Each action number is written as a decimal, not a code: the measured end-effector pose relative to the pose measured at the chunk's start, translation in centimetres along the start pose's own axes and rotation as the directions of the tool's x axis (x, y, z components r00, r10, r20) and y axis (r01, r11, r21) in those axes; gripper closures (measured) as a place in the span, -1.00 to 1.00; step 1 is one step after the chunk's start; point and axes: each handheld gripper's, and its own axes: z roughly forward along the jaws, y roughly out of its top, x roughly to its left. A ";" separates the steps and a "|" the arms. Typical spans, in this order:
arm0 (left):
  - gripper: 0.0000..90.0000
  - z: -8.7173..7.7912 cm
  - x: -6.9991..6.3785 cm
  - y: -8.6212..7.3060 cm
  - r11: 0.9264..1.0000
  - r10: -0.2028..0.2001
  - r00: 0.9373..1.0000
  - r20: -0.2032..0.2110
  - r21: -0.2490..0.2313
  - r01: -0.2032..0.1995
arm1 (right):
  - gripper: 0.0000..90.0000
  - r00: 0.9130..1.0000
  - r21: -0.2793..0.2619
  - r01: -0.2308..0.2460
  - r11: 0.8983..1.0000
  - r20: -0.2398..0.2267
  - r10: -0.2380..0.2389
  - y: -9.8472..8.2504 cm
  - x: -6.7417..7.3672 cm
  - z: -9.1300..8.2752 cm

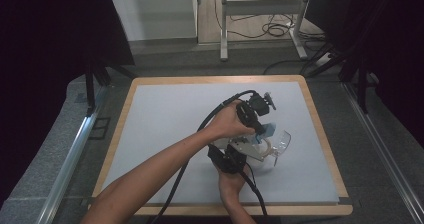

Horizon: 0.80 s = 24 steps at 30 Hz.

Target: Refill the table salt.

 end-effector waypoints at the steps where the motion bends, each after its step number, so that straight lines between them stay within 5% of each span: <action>1: 1.00 0.0 0.0 0.0 1.000 0.001 1.000 0.000 -0.001 -0.001 | 0.22 1.000 0.001 0.001 1.000 -0.001 -0.001 0.0 0.0 0.0; 24: 1.00 -0.2 -0.1 0.3 1.000 0.010 1.000 -0.008 0.000 -0.010 | 0.22 1.000 -0.016 -0.022 1.000 -0.003 0.022 0.2 0.0 0.0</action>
